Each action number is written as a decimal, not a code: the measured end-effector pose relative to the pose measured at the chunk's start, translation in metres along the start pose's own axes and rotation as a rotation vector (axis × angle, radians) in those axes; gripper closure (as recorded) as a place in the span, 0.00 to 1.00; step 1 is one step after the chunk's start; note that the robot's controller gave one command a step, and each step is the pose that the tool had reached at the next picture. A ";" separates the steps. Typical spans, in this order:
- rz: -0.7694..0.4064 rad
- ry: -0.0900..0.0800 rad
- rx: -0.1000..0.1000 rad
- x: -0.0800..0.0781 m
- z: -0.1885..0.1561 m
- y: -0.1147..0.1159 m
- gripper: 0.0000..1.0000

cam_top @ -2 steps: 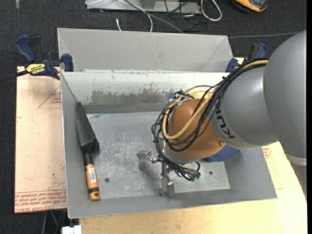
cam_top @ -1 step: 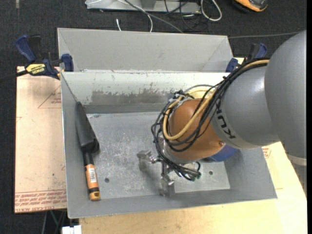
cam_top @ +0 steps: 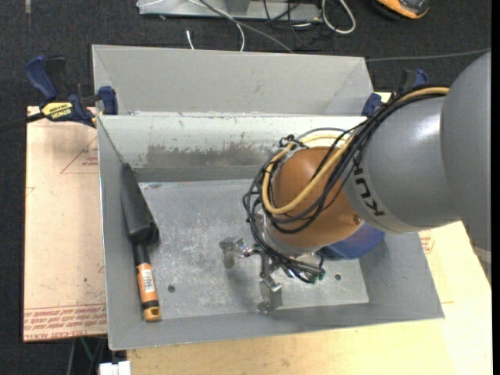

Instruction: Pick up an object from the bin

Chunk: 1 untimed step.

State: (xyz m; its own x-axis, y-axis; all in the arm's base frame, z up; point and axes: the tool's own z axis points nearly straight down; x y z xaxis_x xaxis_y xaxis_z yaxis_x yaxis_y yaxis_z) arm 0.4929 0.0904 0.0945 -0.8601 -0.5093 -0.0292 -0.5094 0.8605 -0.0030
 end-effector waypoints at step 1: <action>-0.075 -0.009 0.003 0.003 -0.087 0.006 0.00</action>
Offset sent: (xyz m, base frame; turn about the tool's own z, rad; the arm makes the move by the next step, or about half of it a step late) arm 0.0056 -0.0113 0.0615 0.0118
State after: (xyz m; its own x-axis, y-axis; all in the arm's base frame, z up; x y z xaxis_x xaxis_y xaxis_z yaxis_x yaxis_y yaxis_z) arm 0.4852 0.0928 0.1816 -0.8193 -0.5721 -0.0378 -0.5722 0.8201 -0.0083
